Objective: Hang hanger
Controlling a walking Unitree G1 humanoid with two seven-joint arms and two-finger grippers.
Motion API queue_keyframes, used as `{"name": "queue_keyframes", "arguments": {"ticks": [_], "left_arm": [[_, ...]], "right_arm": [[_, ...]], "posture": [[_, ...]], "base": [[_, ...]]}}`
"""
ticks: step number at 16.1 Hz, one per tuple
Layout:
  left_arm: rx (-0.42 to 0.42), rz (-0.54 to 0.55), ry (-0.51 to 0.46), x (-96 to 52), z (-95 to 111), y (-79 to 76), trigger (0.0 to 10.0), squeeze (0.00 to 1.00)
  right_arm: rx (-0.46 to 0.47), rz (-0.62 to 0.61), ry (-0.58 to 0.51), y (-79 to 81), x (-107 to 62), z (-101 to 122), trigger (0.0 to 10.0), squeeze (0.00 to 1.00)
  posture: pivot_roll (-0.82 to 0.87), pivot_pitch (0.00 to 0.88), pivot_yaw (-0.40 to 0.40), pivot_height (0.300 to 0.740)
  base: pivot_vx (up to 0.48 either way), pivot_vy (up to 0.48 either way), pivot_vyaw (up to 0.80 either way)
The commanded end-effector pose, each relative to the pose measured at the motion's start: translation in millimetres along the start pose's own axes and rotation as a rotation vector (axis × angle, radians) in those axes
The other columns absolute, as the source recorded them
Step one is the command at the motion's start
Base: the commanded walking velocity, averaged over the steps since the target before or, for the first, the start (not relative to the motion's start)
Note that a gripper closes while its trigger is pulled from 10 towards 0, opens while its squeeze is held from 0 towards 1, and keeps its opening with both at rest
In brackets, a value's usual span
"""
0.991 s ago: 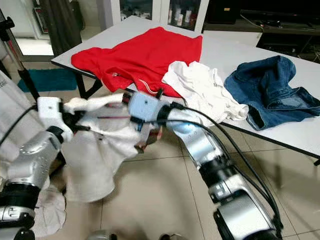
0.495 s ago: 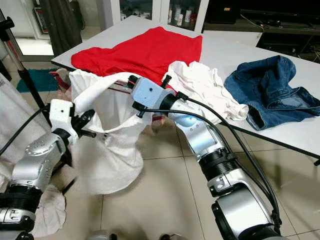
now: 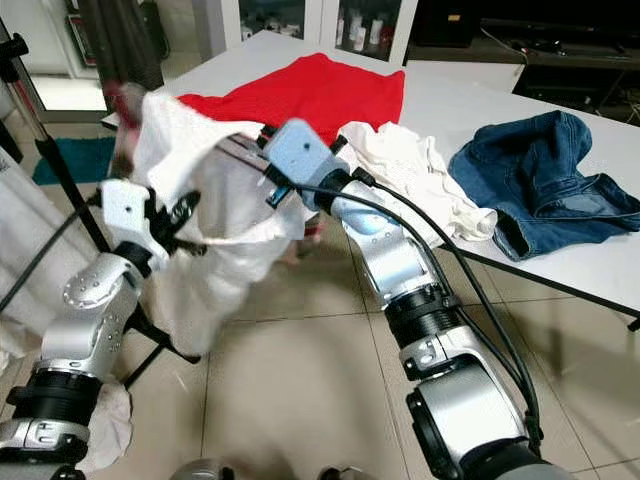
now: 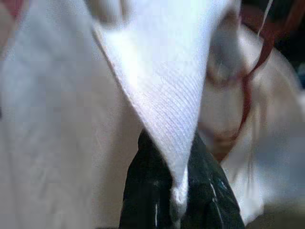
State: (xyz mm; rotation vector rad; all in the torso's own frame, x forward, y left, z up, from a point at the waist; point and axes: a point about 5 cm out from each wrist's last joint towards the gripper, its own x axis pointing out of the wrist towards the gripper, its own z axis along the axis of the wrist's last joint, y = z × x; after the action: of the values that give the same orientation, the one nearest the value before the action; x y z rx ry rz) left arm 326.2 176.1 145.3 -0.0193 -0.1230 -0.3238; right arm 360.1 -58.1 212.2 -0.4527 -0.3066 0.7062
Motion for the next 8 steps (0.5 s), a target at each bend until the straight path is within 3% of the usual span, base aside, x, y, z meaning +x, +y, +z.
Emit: {"name": "queue_keyframes", "arguments": {"ticks": [1,3,5,6,8], "left_arm": [[-0.006,-0.017,-0.065,0.0,10.2,-2.2,10.0,0.0],[0.058,-0.076,-0.102,0.0,18.3,-6.6,10.0,0.0],[0.12,-0.12,-0.058,0.2,14.8,-11.1,10.0,0.0],[0.127,-0.111,-0.067,0.9,16.2,-10.9,10.0,0.0],[0.067,-0.078,-0.175,2.0,32.0,-8.3,10.0,0.0]], "right_arm": [[0.031,-0.05,-0.037,-11.0,2.1,10.3,0.0,0.04],[0.074,-0.042,-0.027,-6.2,3.6,9.3,0.0,0.04],[0.127,-0.044,-0.014,-3.2,4.3,8.3,0.0,0.05],[0.132,-0.039,-0.012,-1.8,4.1,8.2,0.0,0.04],[0.152,-0.033,0.005,-0.2,2.9,4.5,0.0,0.04]], "posture": [[0.08,0.0,-0.055,0.74],[0.08,0.0,-0.058,0.74],[0.08,0.0,-0.059,0.74],[0.08,0.0,-0.06,0.74],[0.08,0.0,-0.062,0.74]], "base": [[0.0,0.0,0.0],[0.0,0.0,0.0],[0.0,0.0,0.0],[0.0,0.0,0.0],[0.0,0.0,0.0]]}}
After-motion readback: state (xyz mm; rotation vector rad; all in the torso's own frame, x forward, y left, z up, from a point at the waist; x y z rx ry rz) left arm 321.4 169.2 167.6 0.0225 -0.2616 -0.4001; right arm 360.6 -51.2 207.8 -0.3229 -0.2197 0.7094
